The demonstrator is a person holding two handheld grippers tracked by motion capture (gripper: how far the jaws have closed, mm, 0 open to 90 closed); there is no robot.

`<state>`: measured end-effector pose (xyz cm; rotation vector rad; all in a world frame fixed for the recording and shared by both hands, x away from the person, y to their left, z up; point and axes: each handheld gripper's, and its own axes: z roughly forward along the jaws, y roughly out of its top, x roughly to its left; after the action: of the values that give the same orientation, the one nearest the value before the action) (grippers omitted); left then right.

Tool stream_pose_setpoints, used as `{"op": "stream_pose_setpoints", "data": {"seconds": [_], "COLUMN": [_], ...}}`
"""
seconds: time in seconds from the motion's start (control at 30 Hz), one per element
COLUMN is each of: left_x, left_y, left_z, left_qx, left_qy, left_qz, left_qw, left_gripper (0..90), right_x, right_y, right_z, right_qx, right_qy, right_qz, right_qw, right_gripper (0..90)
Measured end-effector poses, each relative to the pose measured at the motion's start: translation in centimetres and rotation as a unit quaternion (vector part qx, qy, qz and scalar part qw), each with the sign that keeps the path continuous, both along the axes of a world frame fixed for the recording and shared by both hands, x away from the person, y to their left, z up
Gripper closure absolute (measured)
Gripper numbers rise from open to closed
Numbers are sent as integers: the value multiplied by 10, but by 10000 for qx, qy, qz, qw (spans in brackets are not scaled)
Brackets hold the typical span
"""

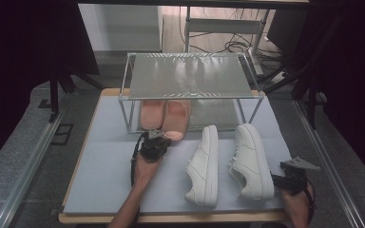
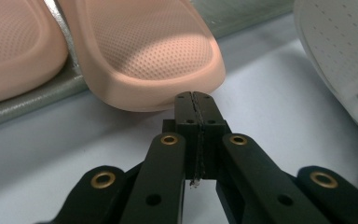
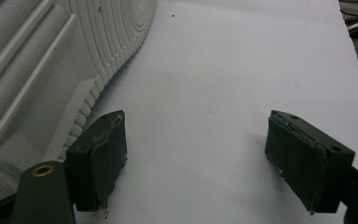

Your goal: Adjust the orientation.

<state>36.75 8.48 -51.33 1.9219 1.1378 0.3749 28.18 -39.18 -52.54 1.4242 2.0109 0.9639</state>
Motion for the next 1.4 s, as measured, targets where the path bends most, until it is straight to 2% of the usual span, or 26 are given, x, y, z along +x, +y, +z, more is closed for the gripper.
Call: {"op": "stream_pose_setpoints", "data": {"seconds": [0.27, 0.33, 0.7, 0.97, 1.2, 1.4], "left_x": [16, 19, 41, 51, 53, 49], "left_y": [-1, -2, -7, -11, -13, -15], "left_z": [0, -1, -4, -8, -8, -4], "left_qx": [40, -20, 62, 114, 98, 151], "left_qy": [36, 49, 49, 76, 111, 82], "left_qz": [95, 143, 271, 391, 362, 216], "left_qw": [9999, 9999, 9996, 9991, 9992, 9996], "left_gripper": [894, 893, 893, 892, 882, 860], "right_x": [0, 0, 0, 0, 0, 0], "right_y": [0, 0, 0, 0, 0, 0], "right_z": [0, 0, 0, 0, 0, 0], "right_qx": [-5, 1, -2, 0, 1, 1], "right_qy": [-1, -1, -2, -1, -3, -5], "right_qz": [3, 0, 3, 3, 3, 6], "right_qw": [10000, 10000, 10000, 10000, 10000, 10000], "right_gripper": [207, 208, 207, 207, 207, 207]}}
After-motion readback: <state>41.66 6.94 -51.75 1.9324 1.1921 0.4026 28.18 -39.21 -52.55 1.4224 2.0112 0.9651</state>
